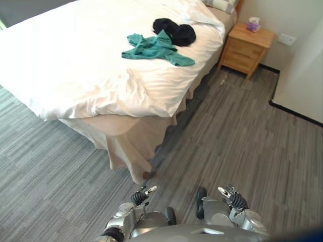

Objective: Tidy the bed and pick cloth on bed and put in laundry

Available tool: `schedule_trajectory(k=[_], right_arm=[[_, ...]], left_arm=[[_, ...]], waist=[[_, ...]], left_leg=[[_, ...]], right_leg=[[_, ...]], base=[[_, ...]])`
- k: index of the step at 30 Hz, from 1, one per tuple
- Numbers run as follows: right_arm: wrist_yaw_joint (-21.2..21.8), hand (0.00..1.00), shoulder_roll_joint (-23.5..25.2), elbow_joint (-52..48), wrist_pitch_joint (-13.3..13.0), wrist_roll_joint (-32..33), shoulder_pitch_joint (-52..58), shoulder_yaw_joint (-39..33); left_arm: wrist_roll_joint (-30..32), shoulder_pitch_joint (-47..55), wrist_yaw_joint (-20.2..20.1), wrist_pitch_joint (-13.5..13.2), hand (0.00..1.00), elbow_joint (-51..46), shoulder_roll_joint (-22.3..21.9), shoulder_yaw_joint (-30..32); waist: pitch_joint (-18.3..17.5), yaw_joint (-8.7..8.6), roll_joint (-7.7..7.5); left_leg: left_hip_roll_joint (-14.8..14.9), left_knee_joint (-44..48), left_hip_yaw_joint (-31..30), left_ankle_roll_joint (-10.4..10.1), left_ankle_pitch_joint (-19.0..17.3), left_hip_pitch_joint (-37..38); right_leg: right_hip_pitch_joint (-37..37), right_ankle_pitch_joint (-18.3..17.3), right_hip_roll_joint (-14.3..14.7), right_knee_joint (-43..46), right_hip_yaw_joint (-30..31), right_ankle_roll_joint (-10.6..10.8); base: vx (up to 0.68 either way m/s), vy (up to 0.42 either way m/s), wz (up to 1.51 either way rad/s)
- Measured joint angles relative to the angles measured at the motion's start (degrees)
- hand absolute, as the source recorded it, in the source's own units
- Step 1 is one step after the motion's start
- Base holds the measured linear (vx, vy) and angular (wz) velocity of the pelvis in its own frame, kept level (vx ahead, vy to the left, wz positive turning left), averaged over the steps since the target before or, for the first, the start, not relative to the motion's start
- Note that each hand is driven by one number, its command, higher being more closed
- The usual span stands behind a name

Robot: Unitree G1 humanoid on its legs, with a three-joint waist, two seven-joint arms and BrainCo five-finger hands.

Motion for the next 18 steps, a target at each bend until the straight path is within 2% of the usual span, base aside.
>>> schedule_trajectory(k=[3,4,5,6,7,9,10,11,12,14,16,18], right_arm=[[0.02,0.00,0.04,0.06,-0.36,0.05,0.10,0.20],[0.03,0.00,0.16,0.08,-0.57,0.35,0.47,0.55],[0.08,0.00,0.19,0.21,-0.64,0.33,0.58,0.74],[0.49,0.00,-0.12,0.71,-0.66,0.27,0.19,1.10],[1.03,0.00,-0.72,0.85,-0.62,0.07,-0.44,1.35],[1.80,0.00,-1.33,1.83,-0.29,-1.67,-2.05,1.80],[2.01,0.00,-1.32,2.23,-0.32,-2.45,-2.30,1.82],[2.34,0.00,-1.34,2.34,-0.36,-3.21,-2.46,1.81],[2.49,0.00,-1.43,2.55,-0.39,-4.27,-2.48,1.76],[3.15,0.00,-1.74,3.44,-0.30,-6.46,-2.21,1.73],[3.83,0.00,-2.79,3.97,-0.29,-8.93,-2.18,1.98],[3.96,0.00,-2.92,3.76,-0.35,-9.81,-2.23,2.03]], left_arm=[[0.30,0.51,-0.23,-0.47,0.00,0.06,-0.13,1.74],[0.33,0.55,-0.36,-1.00,0.00,0.50,-0.02,2.02],[0.25,0.60,-0.36,-1.08,0.00,0.55,0.09,2.01],[0.22,0.72,-0.37,-1.14,0.00,0.62,-0.16,1.94],[-0.22,0.90,-0.27,-1.26,0.00,0.78,-0.37,1.87],[-1.55,1.69,-0.16,-2.11,0.00,1.65,-1.11,1.89],[-2.30,2.05,-0.14,-2.28,0.00,1.76,-1.14,2.03],[-3.22,2.28,-0.27,-3.08,0.00,1.74,-1.11,2.03],[-4.22,2.30,-0.38,-4.08,0.00,1.73,-1.10,2.08],[-4.26,2.36,-1.16,-5.13,0.00,1.66,-1.15,2.52],[-4.30,2.74,-1.64,-5.99,0.00,0.98,-1.77,3.70],[-4.35,3.67,-1.99,-6.09,0.00,-1.01,-2.12,3.68]], waist=[[0.11,0.29,-0.09],[0.07,0.56,-0.49],[-0.04,0.72,-0.75],[-0.19,0.75,-0.45],[-0.32,0.65,0.68],[-0.58,1.07,1.34],[-0.68,1.01,1.50],[-0.76,0.91,1.78],[-0.65,0.82,1.83],[-0.28,0.99,1.52],[-0.11,1.54,1.28],[-0.34,1.49,1.71]], left_leg=[[1.85,4.69,-4.54,-1.98,-4.58,1.65],[2.49,5.00,-7.12,-4.06,-6.34,3.25],[2.82,5.09,-8.07,-5.21,-6.99,3.91],[4.50,5.26,-8.90,-6.17,-7.70,4.73],[6.50,5.44,-8.82,-6.23,-7.50,5.02],[8.35,6.84,-8.80,-7.53,-4.71,4.79],[8.93,8.46,-8.84,-7.63,-3.66,4.06],[10.18,12.55,-8.54,-7.69,-0.92,2.06],[12.33,18.52,-6.38,-8.10,0.87,-0.66],[15.23,24.48,-1.81,-8.45,0.67,-2.59],[15.78,23.03,4.28,-9.86,-0.22,-2.90],[15.64,16.14,11.44,-9.54,0.14,-3.44]], right_leg=[[0.38,0.34,1.26,-0.69,3.44,-0.59],[1.61,0.62,1.44,-0.75,4.35,-1.06],[2.26,0.68,1.45,-0.84,4.47,-1.11],[2.43,5.31,2.20,2.13,3.57,-2.48],[0.90,4.38,2.93,7.47,1.97,-3.59],[-1.33,-1.12,2.90,15.27,-0.67,-5.70],[-1.12,-2.47,2.91,16.15,-1.63,-6.28],[0.46,-4.12,2.92,15.85,-3.80,-7.38],[3.66,-4.72,3.19,13.75,-6.31,-8.15],[10.26,-4.77,3.66,9.31,-9.99,-8.62],[16.31,-4.58,3.41,4.92,-13.55,-8.94],[18.29,-4.60,3.16,2.33,-17.14,-8.91]], base=[[0.48,-0.254,0.85],[0.50,-0.327,1.02],[0.63,-0.446,1.12],[0.51,-0.387,0.95],[0.51,-0.384,0.84],[0.48,-0.394,0.49],[0.55,-0.499,0.53],[0.41,-0.417,0.78],[0.40,-0.408,0.87],[0.36,-0.357,0.97],[0.27,-0.272,0.90],[0.08,-0.111,0.69]])
